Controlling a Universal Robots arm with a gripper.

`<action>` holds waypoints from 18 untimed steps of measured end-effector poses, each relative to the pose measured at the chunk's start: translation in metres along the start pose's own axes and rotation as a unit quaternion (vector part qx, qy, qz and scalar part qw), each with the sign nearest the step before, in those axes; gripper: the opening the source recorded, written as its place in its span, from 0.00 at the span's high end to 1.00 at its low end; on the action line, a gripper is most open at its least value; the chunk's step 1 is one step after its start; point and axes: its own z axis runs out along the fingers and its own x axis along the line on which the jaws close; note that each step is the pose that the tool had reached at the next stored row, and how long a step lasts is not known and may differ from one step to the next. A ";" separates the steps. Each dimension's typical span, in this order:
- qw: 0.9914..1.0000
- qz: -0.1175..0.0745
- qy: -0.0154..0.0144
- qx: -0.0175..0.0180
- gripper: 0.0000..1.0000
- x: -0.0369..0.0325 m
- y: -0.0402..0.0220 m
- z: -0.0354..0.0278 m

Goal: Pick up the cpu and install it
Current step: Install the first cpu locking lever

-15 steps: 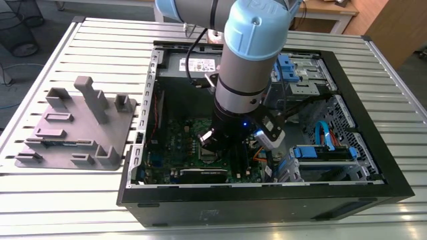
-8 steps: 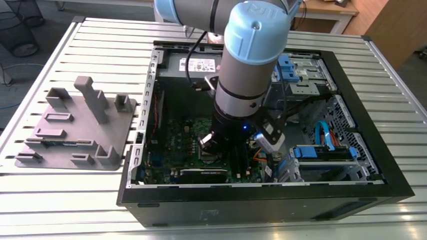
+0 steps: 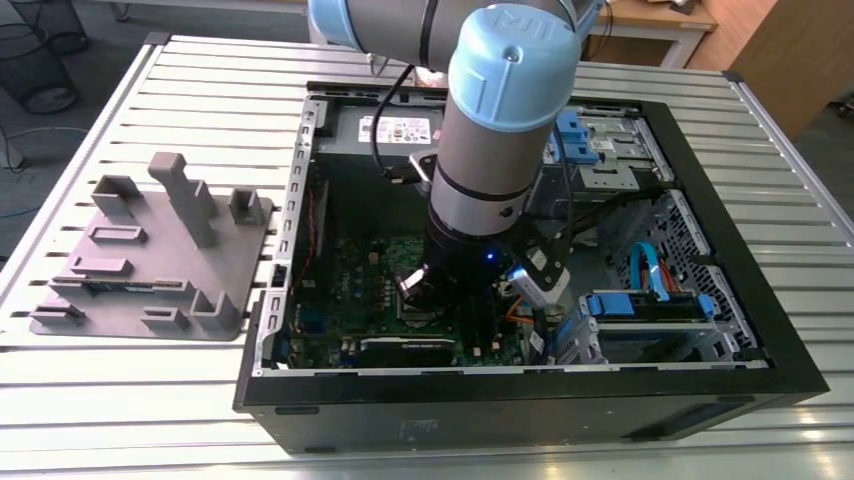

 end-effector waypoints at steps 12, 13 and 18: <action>1.000 0.000 0.000 0.000 0.89 0.0004 -0.0001 -0.0130; 1.000 0.000 0.000 0.000 0.89 0.0002 0.0006 -0.0131; 1.000 0.000 0.000 0.000 0.89 -0.0012 0.0044 -0.0133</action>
